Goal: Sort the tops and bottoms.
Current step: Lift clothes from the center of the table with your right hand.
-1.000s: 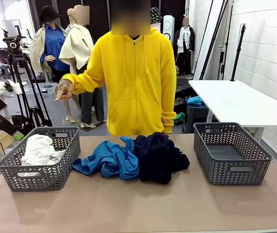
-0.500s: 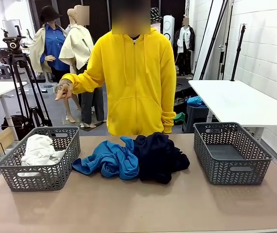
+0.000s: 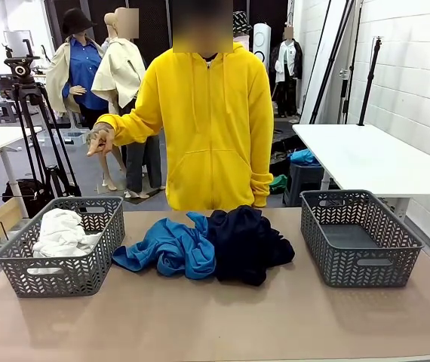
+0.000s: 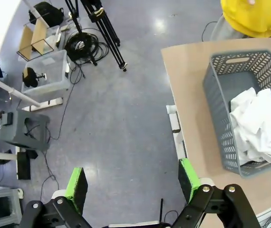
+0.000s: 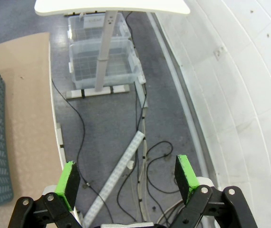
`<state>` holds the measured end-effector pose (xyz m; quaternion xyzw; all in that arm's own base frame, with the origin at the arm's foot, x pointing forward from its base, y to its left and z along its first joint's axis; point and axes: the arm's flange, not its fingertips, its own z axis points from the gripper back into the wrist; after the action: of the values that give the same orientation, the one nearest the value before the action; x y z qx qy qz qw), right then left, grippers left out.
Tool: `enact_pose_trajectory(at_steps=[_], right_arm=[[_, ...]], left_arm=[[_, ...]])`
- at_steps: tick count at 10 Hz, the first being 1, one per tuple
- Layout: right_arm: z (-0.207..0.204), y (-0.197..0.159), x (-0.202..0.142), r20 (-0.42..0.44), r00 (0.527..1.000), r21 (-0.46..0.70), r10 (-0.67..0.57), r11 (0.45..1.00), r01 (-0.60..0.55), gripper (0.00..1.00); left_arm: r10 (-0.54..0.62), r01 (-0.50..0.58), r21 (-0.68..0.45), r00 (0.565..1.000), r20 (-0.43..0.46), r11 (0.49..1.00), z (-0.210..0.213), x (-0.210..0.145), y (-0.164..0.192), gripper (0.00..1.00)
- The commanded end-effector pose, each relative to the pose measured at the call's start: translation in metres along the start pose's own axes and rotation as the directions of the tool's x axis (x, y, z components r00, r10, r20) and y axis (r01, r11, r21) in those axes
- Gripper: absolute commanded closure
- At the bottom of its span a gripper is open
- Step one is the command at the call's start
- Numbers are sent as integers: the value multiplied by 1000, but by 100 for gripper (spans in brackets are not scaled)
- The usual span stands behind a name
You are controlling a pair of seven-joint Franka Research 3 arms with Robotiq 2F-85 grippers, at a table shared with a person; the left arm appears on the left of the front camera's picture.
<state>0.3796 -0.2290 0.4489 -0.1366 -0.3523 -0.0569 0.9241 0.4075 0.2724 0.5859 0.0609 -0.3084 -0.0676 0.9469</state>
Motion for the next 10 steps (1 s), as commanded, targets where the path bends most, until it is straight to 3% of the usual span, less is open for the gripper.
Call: enact_pose_trajectory(at_steps=[1,6,10], right_arm=[[1,-1,-1,-4,1000,3,4,1000,-4,0],[0,0,0,0,1000,0,0,1000,0,0],[59,118,143,247,949,154,197,959,-239,0]], left_arm=[[-31,31,-3,1000,-3,1000,1,0,-8,0],[-31,31,-3,1000,-3,1000,1,0,-8,0],[-31,31,-3,1000,-3,1000,1,0,-8,0]])
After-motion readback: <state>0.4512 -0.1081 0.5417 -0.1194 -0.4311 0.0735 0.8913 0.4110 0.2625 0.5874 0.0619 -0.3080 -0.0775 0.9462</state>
